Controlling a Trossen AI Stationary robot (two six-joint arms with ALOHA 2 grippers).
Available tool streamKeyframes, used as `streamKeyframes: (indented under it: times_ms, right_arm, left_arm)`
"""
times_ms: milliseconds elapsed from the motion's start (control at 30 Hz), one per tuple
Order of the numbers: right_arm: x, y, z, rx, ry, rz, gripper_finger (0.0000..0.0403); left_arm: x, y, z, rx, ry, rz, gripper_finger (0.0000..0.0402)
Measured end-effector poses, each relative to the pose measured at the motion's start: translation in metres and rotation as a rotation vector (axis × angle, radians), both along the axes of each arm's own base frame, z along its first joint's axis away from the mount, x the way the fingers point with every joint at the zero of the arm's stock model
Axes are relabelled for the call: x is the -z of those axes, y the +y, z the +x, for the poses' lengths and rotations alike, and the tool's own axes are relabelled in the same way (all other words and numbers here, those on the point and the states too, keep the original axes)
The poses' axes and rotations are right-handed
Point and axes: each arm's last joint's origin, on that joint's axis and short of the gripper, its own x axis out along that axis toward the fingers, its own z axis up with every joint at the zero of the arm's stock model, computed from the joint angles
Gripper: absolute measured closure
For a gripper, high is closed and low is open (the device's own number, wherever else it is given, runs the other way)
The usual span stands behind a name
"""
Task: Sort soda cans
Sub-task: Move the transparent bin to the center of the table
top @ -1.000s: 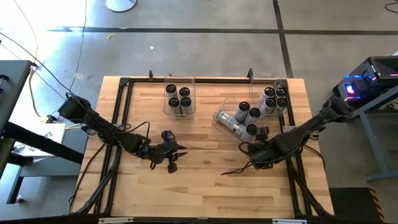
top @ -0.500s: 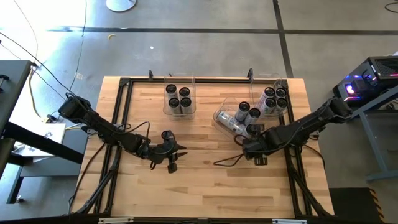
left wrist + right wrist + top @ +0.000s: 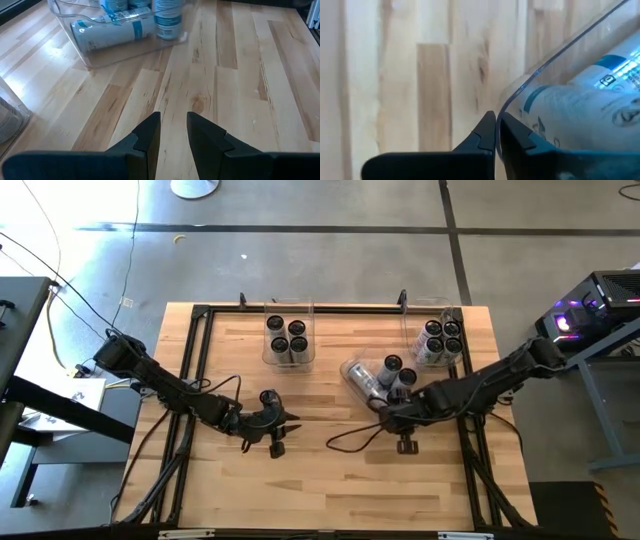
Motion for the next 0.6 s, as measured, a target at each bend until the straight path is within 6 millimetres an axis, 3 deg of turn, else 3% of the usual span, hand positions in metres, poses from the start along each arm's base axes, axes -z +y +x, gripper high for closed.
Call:
streamKeyframes:
  times_ms: [600]
  right_arm:
    - [-0.007,0.055,-0.004,-0.181,-0.195,0.096,0.0402]
  left_arm:
    - [-0.010,-0.008,0.003,0.089,-0.088,0.076,0.0312]
